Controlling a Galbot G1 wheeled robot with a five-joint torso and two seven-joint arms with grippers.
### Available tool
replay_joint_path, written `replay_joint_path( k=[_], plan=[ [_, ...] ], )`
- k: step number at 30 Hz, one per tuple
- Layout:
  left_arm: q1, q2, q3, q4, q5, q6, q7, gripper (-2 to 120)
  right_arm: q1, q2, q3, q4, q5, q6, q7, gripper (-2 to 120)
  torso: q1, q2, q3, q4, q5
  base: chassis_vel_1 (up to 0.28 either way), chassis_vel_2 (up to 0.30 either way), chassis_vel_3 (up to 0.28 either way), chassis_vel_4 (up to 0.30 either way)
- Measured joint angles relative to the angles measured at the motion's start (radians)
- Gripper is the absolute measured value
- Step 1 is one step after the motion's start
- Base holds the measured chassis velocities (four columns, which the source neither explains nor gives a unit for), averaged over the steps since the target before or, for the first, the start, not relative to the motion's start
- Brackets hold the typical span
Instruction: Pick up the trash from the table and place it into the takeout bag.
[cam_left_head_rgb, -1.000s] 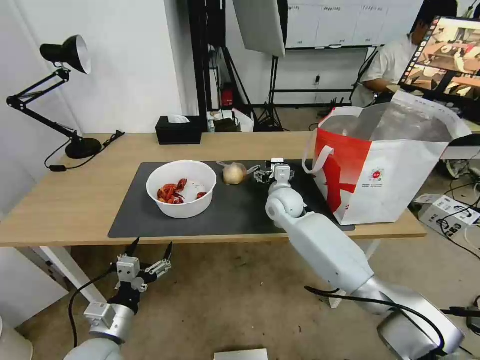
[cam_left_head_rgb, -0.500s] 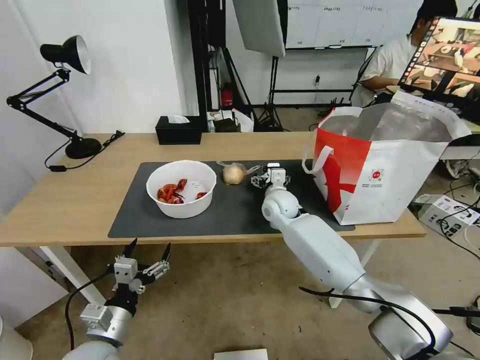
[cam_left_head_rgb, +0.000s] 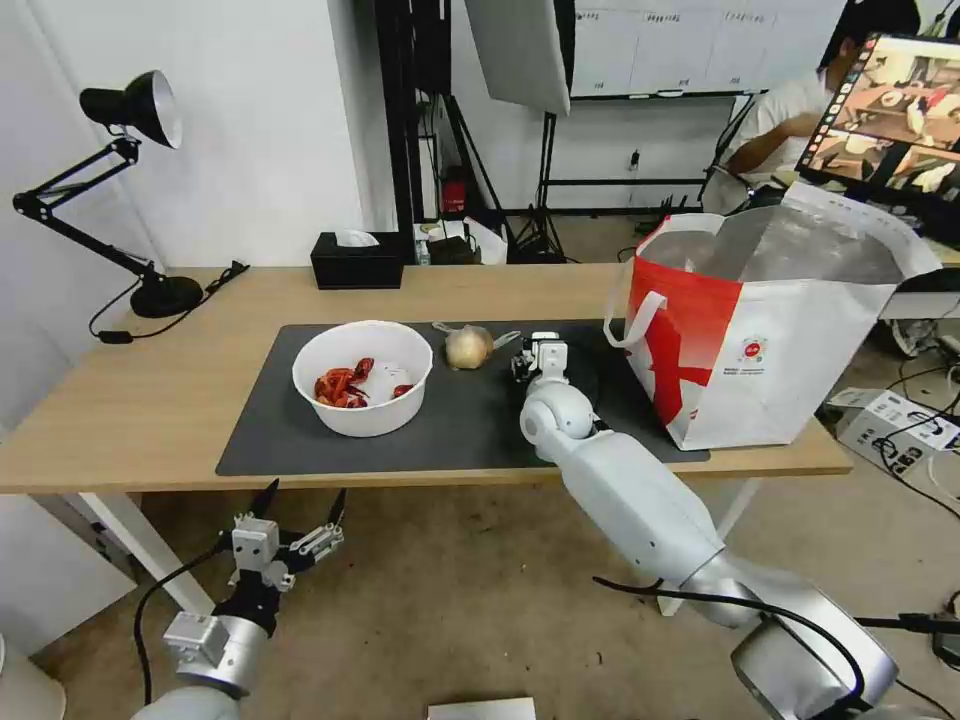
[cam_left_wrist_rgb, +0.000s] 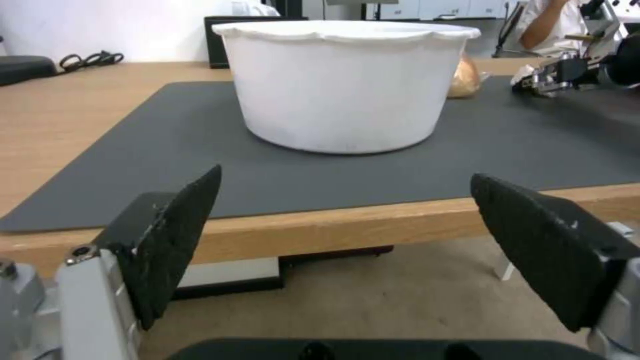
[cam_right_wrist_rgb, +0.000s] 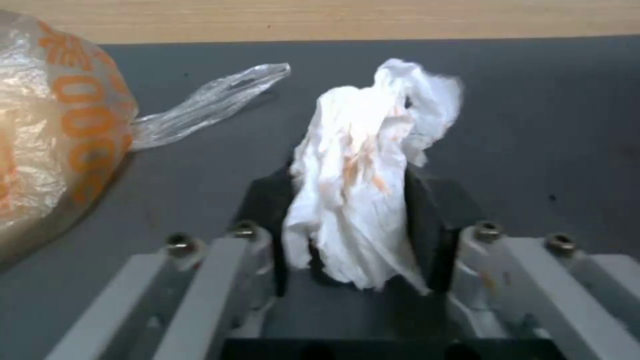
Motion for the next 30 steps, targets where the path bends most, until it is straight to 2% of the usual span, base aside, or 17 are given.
replay_joint_path(
  k=[1,4,6,9,14,18,20,21,24,28,30],
  plan=[
    [0.000,0.000,0.000,0.000,0.000,0.000,0.000,100,0.000,0.000,0.000,0.000,0.000,0.000,0.000,34,0.000,0.000,0.000,0.0000,0.0000,0.000,0.000,0.000,0.000],
    [0.001,-0.001,0.001,0.000,0.001,0.000,0.000,100,-0.005,-0.003,0.000,0.012,-0.014,0.018,0.000,19,0.000,0.000,0.000,0.0000,0.0000,0.000,0.000,0.000,0.000],
    [0.001,-0.001,0.001,0.000,0.001,0.000,0.000,100,-0.006,-0.005,0.000,0.015,-0.023,0.024,-0.002,17,0.000,0.000,0.000,0.0001,0.0000,0.000,0.000,0.000,0.000],
    [0.002,-0.001,0.003,-0.002,0.002,-0.001,0.000,100,-0.016,-0.021,-0.002,0.044,-0.048,0.050,-0.012,2,0.000,0.000,0.000,0.0001,0.0000,0.000,0.000,0.000,0.000],
    [0.004,-0.001,0.003,-0.008,0.002,-0.001,0.000,100,-0.034,-0.049,-0.005,0.115,-0.064,0.076,-0.019,0,0.000,0.000,0.000,0.0000,0.0001,0.000,0.000,0.000,0.000],
    [0.013,-0.004,0.002,-0.021,0.004,-0.001,0.000,100,-0.084,-0.115,-0.007,0.289,-0.082,0.088,-0.020,0,0.000,0.000,0.000,-0.0001,0.0002,0.000,0.000,0.000,0.000],
    [0.018,-0.004,0.000,-0.027,0.006,-0.002,0.000,100,-0.110,-0.153,-0.007,0.392,-0.125,0.082,0.009,0,0.000,0.000,0.000,-0.0001,0.0002,0.000,0.000,0.000,0.000],
    [0.018,-0.004,0.000,-0.027,0.006,-0.002,0.000,100,-0.110,-0.153,-0.007,0.392,-0.125,0.082,0.009,0,0.000,0.000,0.000,-0.0001,0.0002,0.000,0.000,0.000,0.000],
    [0.027,-0.005,-0.003,-0.037,0.009,-0.002,-0.001,100,-0.114,-0.186,0.001,0.497,-0.224,0.080,0.039,0,0.000,0.000,0.000,0.0000,0.0000,0.000,0.000,0.000,0.000],
    [0.035,-0.006,-0.006,-0.044,0.010,-0.002,-0.001,100,-0.106,-0.196,0.010,0.534,-0.278,0.083,0.060,0,0.000,0.000,0.000,-0.0001,0.0001,0.000,0.000,0.000,0.000],
    [0.046,-0.008,-0.013,-0.052,0.010,-0.002,-0.003,100,-0.090,-0.205,0.030,0.580,-0.299,0.080,0.114,0,0.000,0.000,0.000,0.0001,0.0001,0.000,0.000,0.000,0.000]
  ],
)
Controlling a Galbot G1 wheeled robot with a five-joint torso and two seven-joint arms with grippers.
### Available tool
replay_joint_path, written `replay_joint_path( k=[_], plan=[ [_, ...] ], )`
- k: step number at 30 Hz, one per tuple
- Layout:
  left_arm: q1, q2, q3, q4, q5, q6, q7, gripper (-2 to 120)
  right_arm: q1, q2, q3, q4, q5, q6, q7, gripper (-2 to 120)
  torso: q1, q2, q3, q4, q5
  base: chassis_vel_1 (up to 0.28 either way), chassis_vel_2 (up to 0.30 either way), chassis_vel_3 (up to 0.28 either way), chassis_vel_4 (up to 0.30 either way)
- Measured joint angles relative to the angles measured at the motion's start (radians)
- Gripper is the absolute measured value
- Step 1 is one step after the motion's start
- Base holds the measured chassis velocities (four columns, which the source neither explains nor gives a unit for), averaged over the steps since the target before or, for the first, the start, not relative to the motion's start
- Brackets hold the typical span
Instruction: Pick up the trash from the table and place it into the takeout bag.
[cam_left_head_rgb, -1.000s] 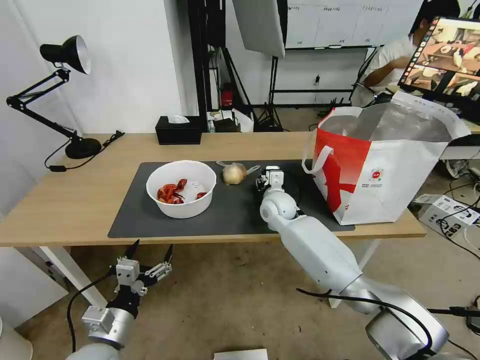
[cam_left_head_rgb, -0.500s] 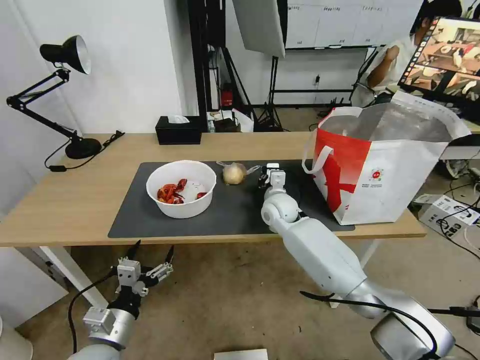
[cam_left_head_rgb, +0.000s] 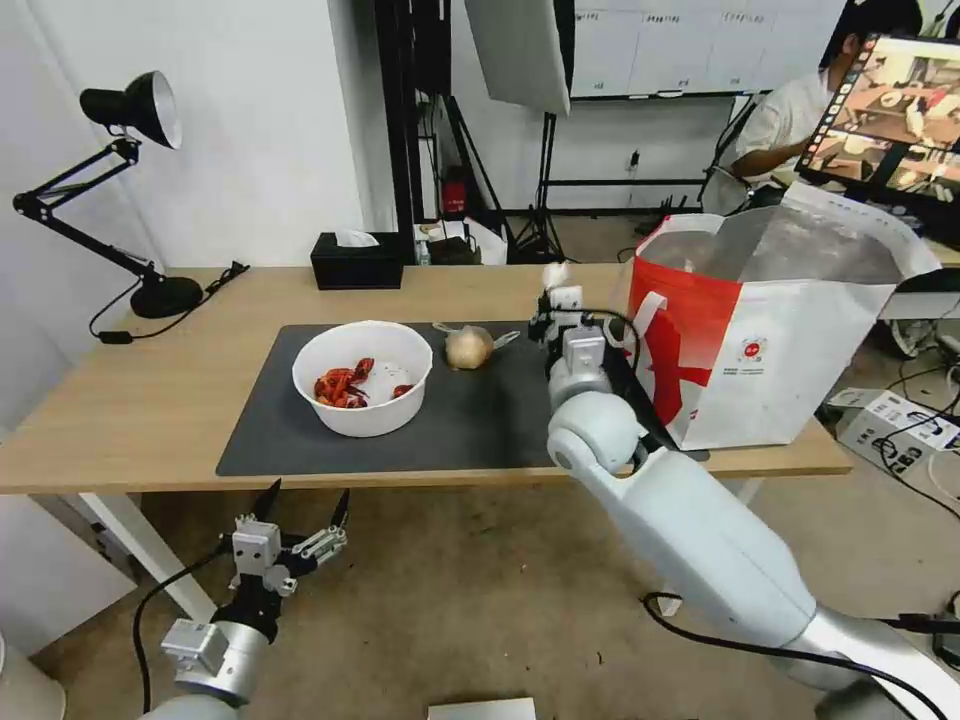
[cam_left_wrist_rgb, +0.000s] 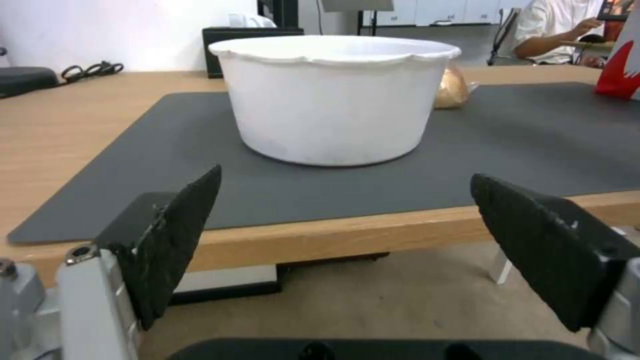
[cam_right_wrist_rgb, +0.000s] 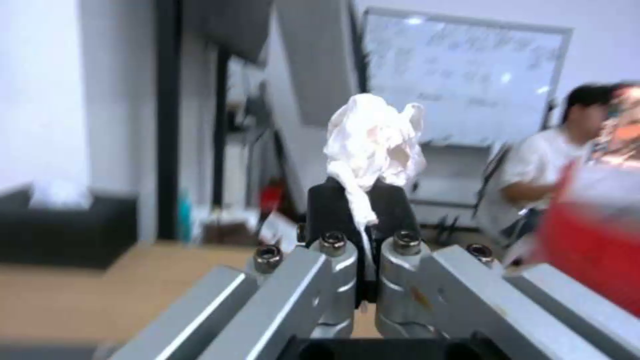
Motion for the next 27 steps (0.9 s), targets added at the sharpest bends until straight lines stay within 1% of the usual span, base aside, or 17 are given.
replay_joint_path(
  k=[2,5,6,9,10,12,14,17,18,20,21,22,24,25,27],
  plan=[
    [0.003,-0.002,-0.002,-0.003,0.001,0.000,0.000,100,0.005,-0.005,0.011,0.015,-0.001,-0.012,0.019,0,0.000,0.000,0.000,0.0000,0.0000,0.000,0.000,0.000,0.000],
    [0.009,-0.010,-0.004,-0.012,0.005,-0.001,-0.001,100,0.027,-0.045,0.053,0.073,0.009,-0.097,0.092,0,0.000,0.000,0.000,0.0000,0.0000,0.000,0.000,0.000,0.000],
    [0.009,-0.010,-0.004,-0.012,0.005,-0.001,-0.001,100,0.027,-0.045,0.053,0.073,0.009,-0.097,0.092,0,0.000,0.000,0.000,0.0000,0.0000,0.000,0.000,0.000,0.000],
    [0.009,-0.018,0.002,-0.013,0.011,-0.001,-0.001,100,0.042,-0.094,0.117,0.076,0.013,-0.123,0.113,0,0.000,0.000,0.000,-0.0001,0.0001,0.000,0.000,0.000,0.000],
    [0.009,-0.018,0.002,-0.013,0.011,-0.001,-0.001,100,0.042,-0.094,0.117,0.076,0.013,-0.123,0.113,0,0.000,0.000,0.000,-0.0001,0.0001,0.000,0.000,0.000,0.000],
    [0.007,-0.021,0.007,-0.013,0.013,-0.001,-0.001,100,0.046,-0.124,0.156,0.066,0.034,-0.143,0.121,0,0.000,0.000,0.000,-0.0001,0.0002,0.000,0.000,0.000,0.000],
    [0.007,-0.021,0.007,-0.013,0.013,-0.001,-0.001,100,0.046,-0.127,0.160,0.066,0.039,-0.147,0.121,0,0.000,0.000,0.000,-0.0001,0.0002,0.000,0.000,0.000,0.000],
    [0.005,-0.022,0.015,-0.009,0.014,-0.001,-0.001,100,0.064,-0.182,0.189,0.050,0.148,-0.222,0.140,0,0.000,0.000,0.000,-0.0003,0.0001,0.000,0.000,0.000,0.000],
    [0.005,-0.022,0.015,-0.009,0.014,-0.001,-0.001,100,0.064,-0.182,0.189,0.050,0.148,-0.222,0.140,0,0.000,0.000,0.000,-0.0003,0.0001,0.000,0.000,0.000,0.000],
    [0.003,-0.021,0.016,-0.010,0.014,-0.001,-0.002,100,0.069,-0.201,0.188,0.052,0.208,-0.254,0.150,6,0.000,0.000,0.000,-0.0002,-0.0001,0.000,0.000,0.000,0.000],
    [0.003,-0.021,0.016,-0.012,0.014,-0.001,-0.002,100,0.069,-0.204,0.188,0.055,0.220,-0.261,0.151,10,0.000,0.000,0.000,-0.0002,0.0000,0.000,0.000,0.000,0.000],
    [0.003,-0.021,0.016,-0.012,0.014,-0.001,-0.002,100,0.069,-0.204,0.188,0.055,0.220,-0.261,0.151,10,0.000,0.000,0.000,-0.0002,0.0000,0.000,0.000,0.000,0.000],
    [0.006,-0.021,0.014,-0.019,0.013,-0.001,-0.002,100,0.072,-0.207,0.182,0.062,0.248,-0.279,0.159,22,0.000,0.000,0.000,-0.0002,0.0000,0.000,0.000,0.000,0.000],
    [0.006,-0.021,0.014,-0.019,0.013,-0.001,-0.002,100,0.072,-0.207,0.182,0.062,0.248,-0.279,0.159,22,0.000,0.000,0.000,-0.0002,0.0000,0.000,0.000,0.000,0.000],
    [0.013,-0.025,0.010,-0.028,0.010,0.002,-0.003,100,0.078,-0.209,0.171,0.062,0.262,-0.288,0.161,30,0.000,0.000,0.000,-0.0001,-0.0001,0.000,0.000,0.000,0.000]
  ],
)
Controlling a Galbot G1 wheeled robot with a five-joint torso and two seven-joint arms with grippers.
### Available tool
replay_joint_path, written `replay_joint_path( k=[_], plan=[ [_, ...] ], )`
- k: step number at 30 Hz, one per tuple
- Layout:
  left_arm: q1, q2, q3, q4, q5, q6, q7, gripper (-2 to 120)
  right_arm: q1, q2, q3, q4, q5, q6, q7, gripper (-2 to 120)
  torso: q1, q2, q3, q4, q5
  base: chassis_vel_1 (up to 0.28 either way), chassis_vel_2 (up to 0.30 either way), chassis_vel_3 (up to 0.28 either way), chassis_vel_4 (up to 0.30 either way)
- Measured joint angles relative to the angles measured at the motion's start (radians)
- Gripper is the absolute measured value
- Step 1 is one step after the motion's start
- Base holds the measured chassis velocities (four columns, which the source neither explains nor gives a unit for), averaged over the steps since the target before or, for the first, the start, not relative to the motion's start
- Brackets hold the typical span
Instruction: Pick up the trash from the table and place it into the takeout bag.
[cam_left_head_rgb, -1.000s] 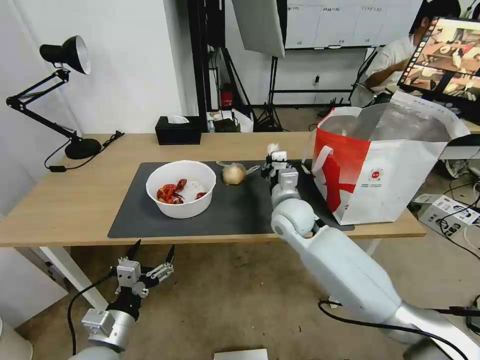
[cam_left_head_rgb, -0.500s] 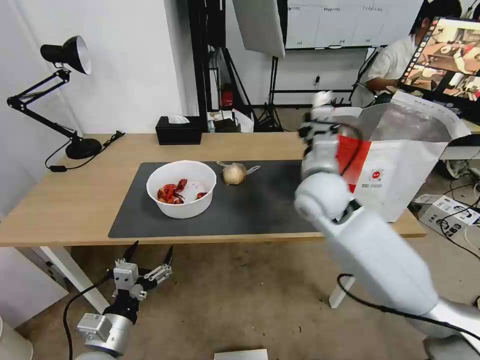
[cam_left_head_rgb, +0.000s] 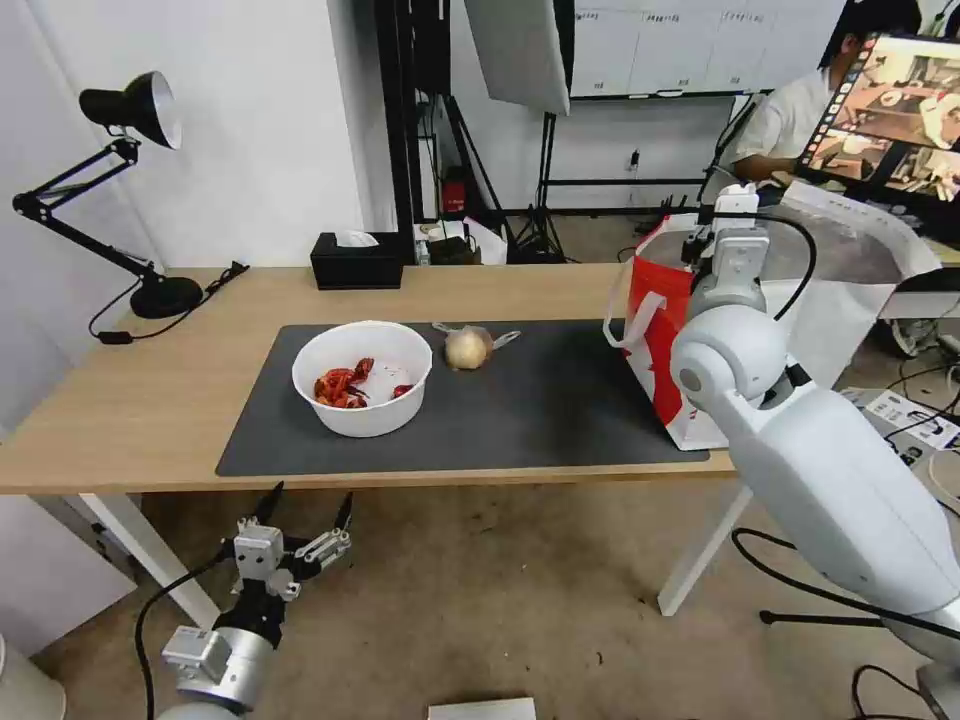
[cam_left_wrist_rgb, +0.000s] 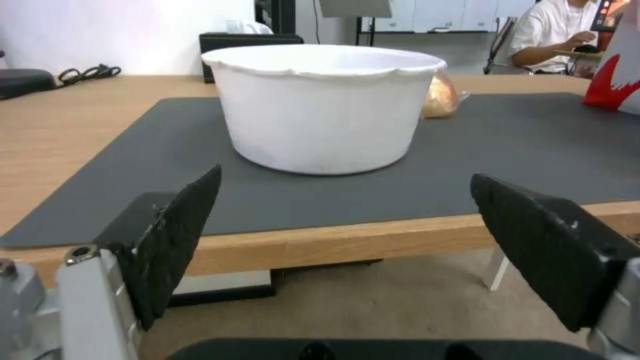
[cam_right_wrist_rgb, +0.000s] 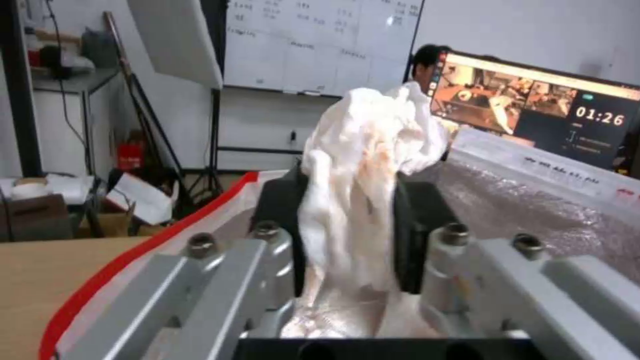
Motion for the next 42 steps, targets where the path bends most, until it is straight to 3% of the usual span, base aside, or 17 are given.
replay_joint_path(
  k=[3,5,10,16,22,29,34,36,37,40,42],
  plan=[
    [0.004,-0.003,-0.002,-0.004,-0.001,0.001,0.000,100,0.003,0.000,-0.005,0.000,0.002,-0.002,0.000,37,0.000,0.000,0.000,0.0001,0.0000,0.000,0.000,0.000,0.000],
    [0.009,-0.008,-0.003,-0.006,-0.001,0.002,0.000,100,0.008,0.003,-0.013,-0.005,0.003,-0.002,0.002,52,0.000,0.000,0.000,0.0000,0.0000,0.000,0.000,0.000,0.000],
    [0.009,-0.007,-0.003,-0.007,-0.001,0.004,0.000,100,0.011,0.008,-0.013,-0.012,0.004,-0.002,0.006,65,0.000,0.000,0.000,0.0000,-0.0001,0.000,0.000,0.000,0.000],
    [0.008,-0.004,-0.002,-0.007,-0.002,0.005,-0.001,100,0.002,0.004,-0.011,-0.006,0.005,0.001,0.007,90,0.000,0.000,0.000,0.0000,0.0000,0.000,0.000,0.000,0.000],
    [0.008,-0.006,-0.003,-0.012,-0.002,0.006,-0.001,100,-0.008,-0.001,-0.008,0.014,0.018,0.043,0.003,100,0.000,0.000,0.000,0.0000,0.0000,0.000,0.000,0.000,0.000],
    [0.012,-0.007,-0.014,-0.016,-0.003,0.006,-0.001,100,-0.069,-0.085,-0.013,0.145,0.110,0.237,-0.188,100,0.000,0.000,0.000,0.0001,0.0000,0.000,0.000,0.000,0.000],
    [0.012,-0.010,-0.015,-0.019,-0.003,0.005,-0.001,100,-0.159,-0.158,0.002,0.230,0.147,0.299,-0.291,100,0.000,0.000,0.000,0.0002,0.0000,0.000,0.000,0.000,0.000],
    [0.012,-0.012,-0.015,-0.021,-0.003,0.003,-0.001,100,-0.304,-0.230,0.039,0.293,0.148,0.383,-0.402,100,0.000,0.000,0.000,-0.0002,0.0001,0.000,0.000,0.000,0.000],
    [0.012,-0.012,-0.015,-0.021,-0.003,0.003,-0.001,100,-0.304,-0.230,0.039,0.293,0.148,0.383,-0.402,100,0.000,0.000,0.000,-0.0002,0.0001,0.000,0.000,0.000,0.000],
    [0.014,-0.019,-0.012,-0.029,-0.003,0.002,-0.001,100,-0.490,-0.294,0.093,0.335,0.107,0.535,-0.557,100,0.000,0.000,0.000,-0.0003,0.0000,0.000,0.000,0.000,0.000],
    [0.015,-0.022,-0.010,-0.031,-0.002,0.002,0.000,100,-0.528,-0.302,0.100,0.340,0.095,0.573,-0.584,100,0.000,0.000,0.000,-0.0003,-0.0001,0.000,0.000,0.000,0.000]
  ],
)
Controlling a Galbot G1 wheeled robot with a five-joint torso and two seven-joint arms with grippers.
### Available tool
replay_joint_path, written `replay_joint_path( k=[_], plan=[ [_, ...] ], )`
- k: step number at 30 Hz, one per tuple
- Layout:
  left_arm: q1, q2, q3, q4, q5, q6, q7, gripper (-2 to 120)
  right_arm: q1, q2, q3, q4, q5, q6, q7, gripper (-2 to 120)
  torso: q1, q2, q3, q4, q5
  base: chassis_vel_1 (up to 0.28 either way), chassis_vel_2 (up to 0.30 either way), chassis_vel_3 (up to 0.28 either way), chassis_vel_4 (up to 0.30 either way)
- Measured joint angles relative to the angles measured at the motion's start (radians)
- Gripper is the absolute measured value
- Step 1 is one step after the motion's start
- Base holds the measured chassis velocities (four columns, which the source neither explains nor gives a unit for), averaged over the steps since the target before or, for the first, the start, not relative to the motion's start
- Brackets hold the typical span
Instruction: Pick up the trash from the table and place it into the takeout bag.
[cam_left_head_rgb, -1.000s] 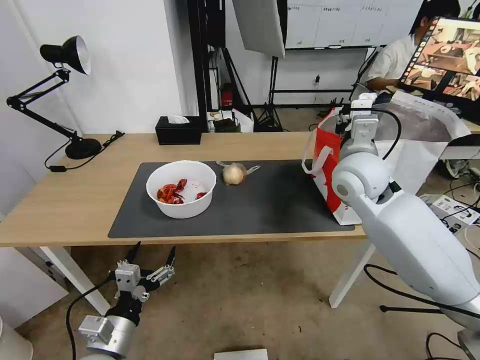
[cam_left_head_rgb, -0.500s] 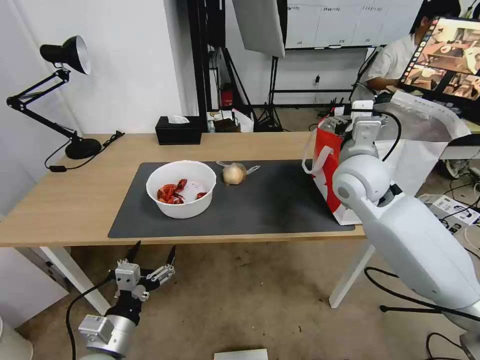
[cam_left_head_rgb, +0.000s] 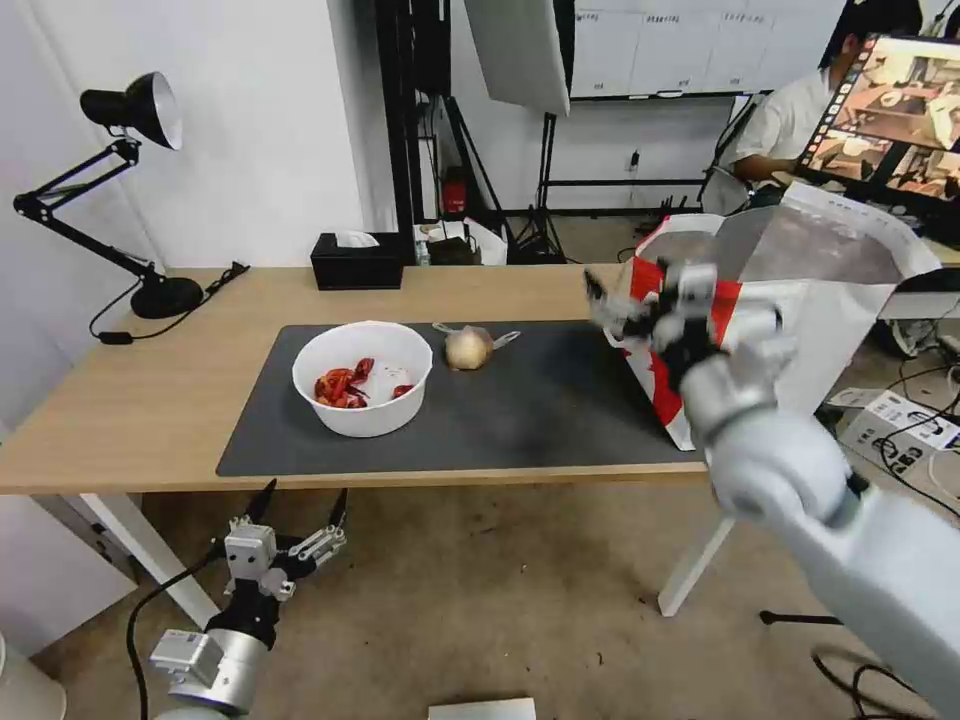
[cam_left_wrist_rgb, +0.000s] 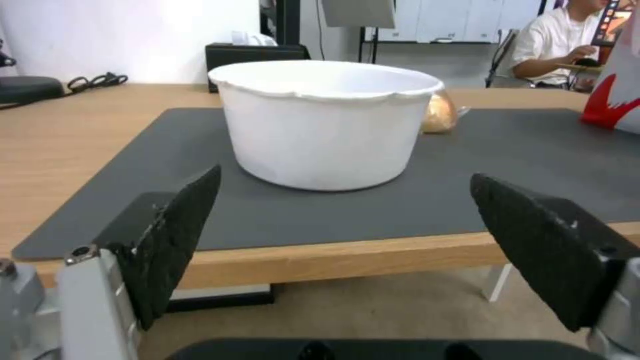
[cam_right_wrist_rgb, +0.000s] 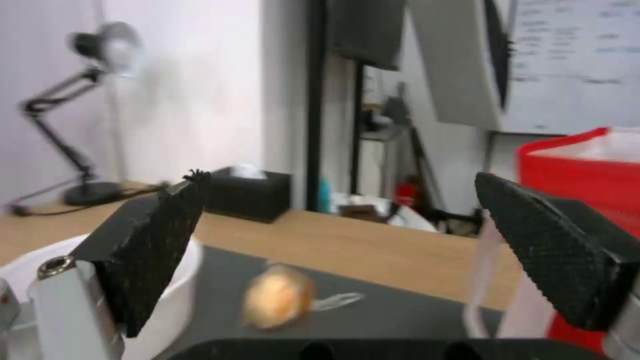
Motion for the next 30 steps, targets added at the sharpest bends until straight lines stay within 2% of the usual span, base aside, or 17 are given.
replay_joint_path(
  k=[3,7,9,14,20,30],
  plan=[
    [0.001,-0.006,0.003,-0.001,0.004,0.000,0.002,100,-0.107,0.002,0.022,0.006,-0.036,0.096,-0.054,100,0.000,0.000,0.000,0.0003,-0.0001,0.000,0.000,0.000,0.000],
    [0.004,-0.010,0.003,-0.001,0.008,-0.001,0.002,100,-0.170,0.015,0.031,0.000,-0.068,0.150,-0.075,100,0.000,0.000,0.000,0.0002,0.0001,0.000,0.000,0.000,0.000],
    [0.008,-0.012,0.002,-0.001,0.012,-0.003,0.004,100,-0.239,0.035,0.035,-0.031,-0.113,0.219,-0.098,100,0.000,0.000,0.000,0.0003,0.0000,0.000,0.000,0.000,0.000],
    [0.011,-0.015,0.001,0.006,0.021,-0.010,0.006,100,-0.339,0.079,0.043,-0.095,-0.175,0.318,-0.112,100,0.000,0.000,0.000,0.0003,0.0002,0.000,0.000,0.000,0.000],
    [0.010,-0.019,0.005,0.020,0.034,-0.010,0.006,100,-0.431,0.105,0.062,-0.153,-0.216,0.380,-0.137,100,0.000,0.000,0.000,0.0003,0.0000,0.000,0.000,0.000,0.000],
    [0.007,-0.016,0.009,0.045,0.038,-0.010,0.006,100,-0.477,0.127,0.060,-0.196,-0.229,0.390,-0.157,100,0.000,0.000,0.000,0.0003,0.0000,0.000,0.000,0.000,0.000]
  ],
)
